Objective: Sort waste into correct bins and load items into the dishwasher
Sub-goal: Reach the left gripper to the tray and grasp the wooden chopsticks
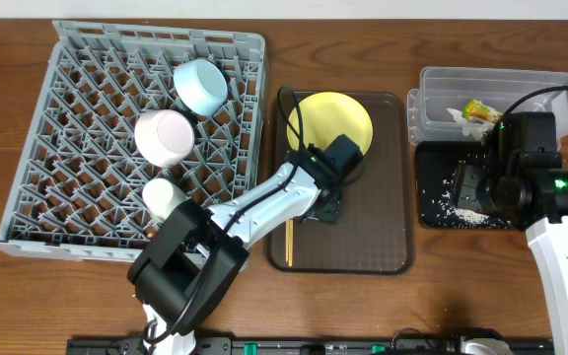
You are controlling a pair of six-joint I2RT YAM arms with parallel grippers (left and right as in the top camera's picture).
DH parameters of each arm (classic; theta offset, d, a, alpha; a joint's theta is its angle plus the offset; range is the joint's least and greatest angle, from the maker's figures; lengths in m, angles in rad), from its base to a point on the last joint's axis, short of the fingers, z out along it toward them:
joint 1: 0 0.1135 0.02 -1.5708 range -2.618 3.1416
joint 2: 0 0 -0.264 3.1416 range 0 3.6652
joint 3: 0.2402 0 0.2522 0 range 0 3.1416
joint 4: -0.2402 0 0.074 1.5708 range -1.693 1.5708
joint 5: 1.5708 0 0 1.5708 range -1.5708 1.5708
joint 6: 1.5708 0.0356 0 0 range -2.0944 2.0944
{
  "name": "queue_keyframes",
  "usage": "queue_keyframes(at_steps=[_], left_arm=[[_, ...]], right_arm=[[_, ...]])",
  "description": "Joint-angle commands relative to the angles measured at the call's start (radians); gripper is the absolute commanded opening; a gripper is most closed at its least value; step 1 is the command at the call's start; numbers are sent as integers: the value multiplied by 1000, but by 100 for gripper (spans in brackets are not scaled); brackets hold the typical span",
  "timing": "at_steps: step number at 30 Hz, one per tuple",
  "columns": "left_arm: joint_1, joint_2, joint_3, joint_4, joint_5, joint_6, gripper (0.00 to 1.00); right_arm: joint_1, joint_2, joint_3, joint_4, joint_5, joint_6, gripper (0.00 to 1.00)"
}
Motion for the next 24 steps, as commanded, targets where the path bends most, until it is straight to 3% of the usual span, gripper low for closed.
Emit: queue_keyframes(at_steps=[1, 14, 24], left_arm=[[0, 11, -44, 20, -19, -6, 74], [0, 11, -90, 65, -19, -6, 74], [0, 11, -90, 68, 68, -6, 73]], right_arm=[[-19, -6, 7, -2, 10, 1, 64], [-19, -6, 7, -3, 10, 1, 64], [-19, -6, 7, -3, 10, 1, 64]])
